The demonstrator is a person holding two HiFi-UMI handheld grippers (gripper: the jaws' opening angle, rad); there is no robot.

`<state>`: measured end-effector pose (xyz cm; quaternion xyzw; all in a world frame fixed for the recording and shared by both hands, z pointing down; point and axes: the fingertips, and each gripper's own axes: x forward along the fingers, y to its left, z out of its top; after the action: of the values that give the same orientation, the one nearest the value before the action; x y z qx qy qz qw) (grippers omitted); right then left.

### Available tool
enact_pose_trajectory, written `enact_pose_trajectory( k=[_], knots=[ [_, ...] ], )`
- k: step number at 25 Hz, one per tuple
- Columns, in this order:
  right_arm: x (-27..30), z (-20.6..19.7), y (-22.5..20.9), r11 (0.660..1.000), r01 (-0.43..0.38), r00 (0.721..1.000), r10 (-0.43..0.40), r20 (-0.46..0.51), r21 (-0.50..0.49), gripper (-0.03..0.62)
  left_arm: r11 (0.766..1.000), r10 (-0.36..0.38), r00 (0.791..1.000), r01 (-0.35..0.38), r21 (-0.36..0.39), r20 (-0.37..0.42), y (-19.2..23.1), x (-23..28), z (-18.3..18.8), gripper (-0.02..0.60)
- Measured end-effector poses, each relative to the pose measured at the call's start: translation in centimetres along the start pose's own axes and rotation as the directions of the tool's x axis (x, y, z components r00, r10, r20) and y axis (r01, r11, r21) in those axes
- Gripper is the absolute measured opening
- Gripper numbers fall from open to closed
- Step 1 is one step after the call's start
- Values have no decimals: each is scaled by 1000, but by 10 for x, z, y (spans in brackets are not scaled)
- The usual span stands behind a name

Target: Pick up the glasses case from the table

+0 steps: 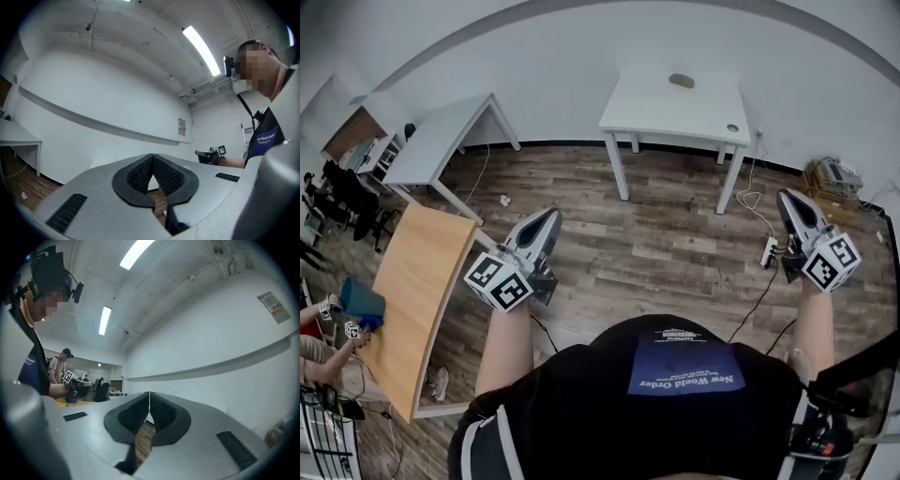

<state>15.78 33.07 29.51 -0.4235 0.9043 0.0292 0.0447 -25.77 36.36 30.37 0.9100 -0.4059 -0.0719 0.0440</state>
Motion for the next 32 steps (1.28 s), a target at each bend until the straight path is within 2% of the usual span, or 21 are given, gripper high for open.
enact_pose_trajectory(
  k=[6,10,15,18,22,28,32],
  knots=[
    [1,-13,-72,999,-44,999,43,-31,-27,2,1000,2,1000,-2,-13,-7,-25,81,-9,-3],
    [6,-16,-109,999,-48,999,47,-24,-18,2,1000,-29,999,29,-7,-25,-36,127,-19,-3],
    [16,-33,-134,1000,-21,999,21,-41,-2,2,998,-58,997,58,-5,-49,-20,160,-27,-3],
    [32,-36,-144,1000,7,999,-7,-50,-11,2,996,-78,996,77,-35,-31,5,175,-31,-3],
    [70,-34,-142,998,50,997,-52,-51,-35,2,989,-144,989,143,-45,-22,50,193,-35,-3],
    [151,-16,-122,992,102,994,-105,-38,-80,2,981,-190,982,189,-32,-7,153,206,-11,-3],
    [208,-11,-115,990,133,991,-135,-26,-53,2,978,-205,979,205,-46,3,216,206,4,-3]
  ],
)
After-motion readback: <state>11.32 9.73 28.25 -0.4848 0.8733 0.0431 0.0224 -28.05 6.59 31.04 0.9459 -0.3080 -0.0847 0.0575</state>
